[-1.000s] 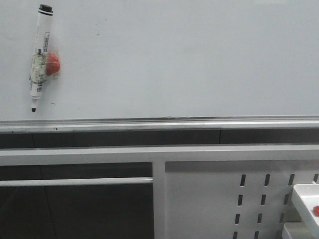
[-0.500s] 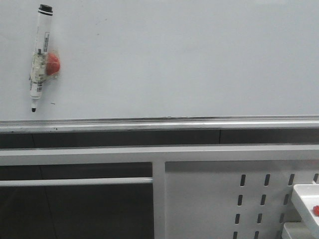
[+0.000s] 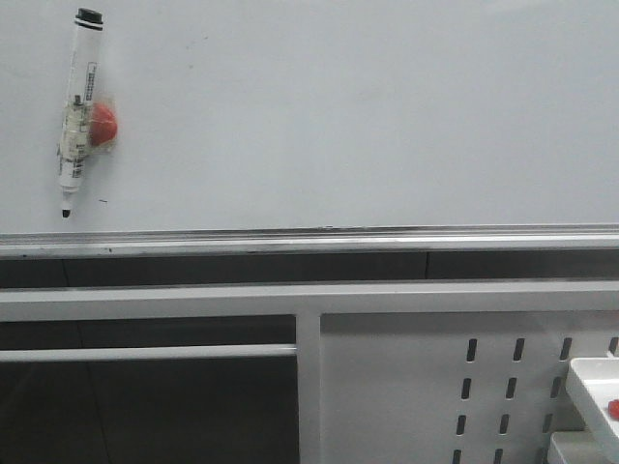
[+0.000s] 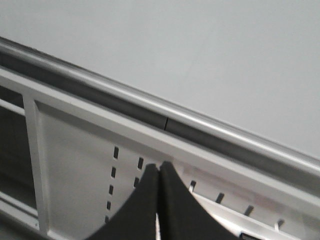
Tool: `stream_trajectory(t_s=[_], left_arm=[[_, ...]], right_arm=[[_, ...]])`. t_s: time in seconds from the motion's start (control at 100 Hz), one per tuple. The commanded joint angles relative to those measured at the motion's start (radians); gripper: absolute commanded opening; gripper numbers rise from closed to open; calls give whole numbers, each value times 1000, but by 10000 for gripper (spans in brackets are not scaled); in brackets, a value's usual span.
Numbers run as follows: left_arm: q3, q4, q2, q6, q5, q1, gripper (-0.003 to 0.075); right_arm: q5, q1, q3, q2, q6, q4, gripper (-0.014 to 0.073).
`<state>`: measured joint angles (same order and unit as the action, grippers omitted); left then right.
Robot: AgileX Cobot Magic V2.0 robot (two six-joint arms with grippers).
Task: Write number 1 on whiteboard
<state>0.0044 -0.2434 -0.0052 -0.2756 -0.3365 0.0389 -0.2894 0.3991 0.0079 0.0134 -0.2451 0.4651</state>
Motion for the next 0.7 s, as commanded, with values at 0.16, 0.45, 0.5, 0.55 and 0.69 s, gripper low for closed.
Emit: stream_trajectory(t_s=[0.16, 0.45, 0.5, 0.55, 0.69], left_arm=[[35, -16, -22, 5, 77, 1, -20], [35, -66, -22, 5, 279, 1, -20], [35, -71, -22, 5, 373, 1, -20], [35, -71, -22, 5, 463, 1, -20], [33, -83, -22, 7, 605, 1, -20]], right_arm=[[472, -5, 14, 18, 5, -78, -69], [387, -5, 14, 16, -10, -402, -69], [393, -5, 14, 16, -10, -427, -69], [422, -5, 14, 16, -10, -451, -69], [458, -5, 14, 16, -10, -485, -69]])
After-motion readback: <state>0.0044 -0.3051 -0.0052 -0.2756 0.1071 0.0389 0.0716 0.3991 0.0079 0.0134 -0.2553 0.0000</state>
